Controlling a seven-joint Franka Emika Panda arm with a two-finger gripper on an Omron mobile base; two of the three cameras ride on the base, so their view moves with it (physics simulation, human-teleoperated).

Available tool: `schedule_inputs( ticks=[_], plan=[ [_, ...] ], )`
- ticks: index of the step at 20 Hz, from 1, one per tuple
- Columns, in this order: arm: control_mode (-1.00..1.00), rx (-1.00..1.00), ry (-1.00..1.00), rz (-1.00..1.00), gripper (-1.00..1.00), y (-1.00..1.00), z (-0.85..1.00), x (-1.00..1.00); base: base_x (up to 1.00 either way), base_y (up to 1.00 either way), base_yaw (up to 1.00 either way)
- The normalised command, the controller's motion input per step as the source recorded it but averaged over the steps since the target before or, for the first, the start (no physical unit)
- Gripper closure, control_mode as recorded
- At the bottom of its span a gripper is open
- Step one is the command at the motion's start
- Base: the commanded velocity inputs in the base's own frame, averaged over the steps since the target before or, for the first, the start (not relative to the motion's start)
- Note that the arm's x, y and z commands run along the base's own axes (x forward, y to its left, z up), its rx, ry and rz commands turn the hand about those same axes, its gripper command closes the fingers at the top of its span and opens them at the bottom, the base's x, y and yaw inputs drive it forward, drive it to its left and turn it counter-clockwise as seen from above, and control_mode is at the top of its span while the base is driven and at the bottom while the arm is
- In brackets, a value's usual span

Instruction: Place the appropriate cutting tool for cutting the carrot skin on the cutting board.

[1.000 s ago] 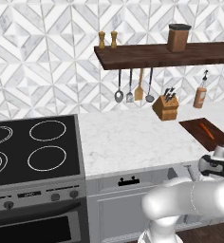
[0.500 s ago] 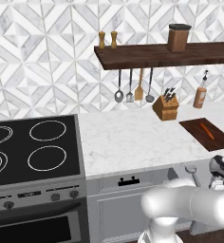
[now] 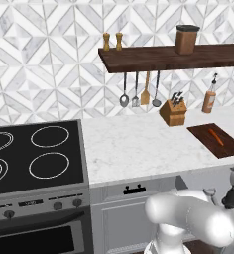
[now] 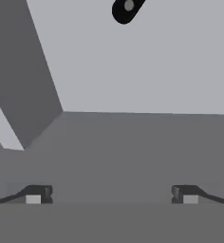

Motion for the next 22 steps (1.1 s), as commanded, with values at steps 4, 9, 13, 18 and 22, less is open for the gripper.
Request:
schedule_inputs(
  ticks=[4,9,13,18,22],
  plan=[
    [-1.0,0.0,0.15,-0.05,-1.0,0.0,0.34,0.19,0.0,0.0,0.0],
    [-1.0,-0.03,-0.01,0.0,-1.0,0.0,0.07,0.99,0.0,0.0,0.0],
    [-1.0,-0.03,-0.1,0.0,-1.0,0.0,0.0,0.89,0.0,0.0,0.0],
    [-1.0,-0.03,-0.17,0.0,-1.0,-0.07,-0.14,0.64,0.0,0.0,0.0],
    [-1.0,-0.04,-0.19,0.0,-1.0,-0.1,-0.35,0.36,0.0,0.0,0.0]
  ],
)
